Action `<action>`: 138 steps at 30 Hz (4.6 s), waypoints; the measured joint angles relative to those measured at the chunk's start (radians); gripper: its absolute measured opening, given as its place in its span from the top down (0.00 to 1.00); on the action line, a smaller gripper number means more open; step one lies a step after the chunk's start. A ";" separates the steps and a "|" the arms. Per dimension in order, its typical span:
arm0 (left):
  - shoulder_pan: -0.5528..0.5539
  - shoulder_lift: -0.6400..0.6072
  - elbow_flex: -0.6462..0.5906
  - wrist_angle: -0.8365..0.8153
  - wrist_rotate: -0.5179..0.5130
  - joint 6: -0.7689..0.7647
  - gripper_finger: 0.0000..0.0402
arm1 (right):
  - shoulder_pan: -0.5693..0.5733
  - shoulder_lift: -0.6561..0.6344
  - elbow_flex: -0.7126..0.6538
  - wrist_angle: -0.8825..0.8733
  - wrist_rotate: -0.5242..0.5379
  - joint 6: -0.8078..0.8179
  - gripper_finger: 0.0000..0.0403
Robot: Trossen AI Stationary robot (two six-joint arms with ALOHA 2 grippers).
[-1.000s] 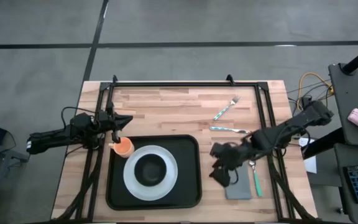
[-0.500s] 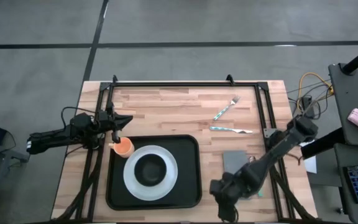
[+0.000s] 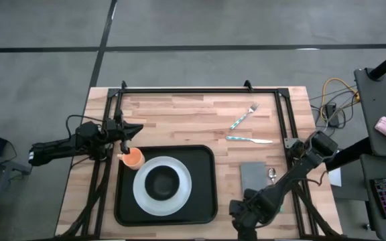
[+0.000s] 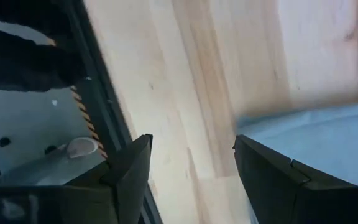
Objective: Set up tray
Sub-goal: Put the gray napkin on the black serving tray to the right of the white plate
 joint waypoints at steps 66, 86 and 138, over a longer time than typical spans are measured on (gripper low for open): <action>0.000 0.003 0.001 -0.026 0.000 0.000 1.00 | 0.056 0.033 -0.067 -0.028 0.072 0.031 0.97; 0.000 0.002 0.001 -0.024 0.000 0.000 1.00 | -0.040 -0.196 -0.034 -0.032 0.085 0.017 0.97; 0.000 0.002 0.001 -0.025 0.000 0.000 1.00 | -0.350 0.070 0.439 -0.506 0.749 -0.620 0.97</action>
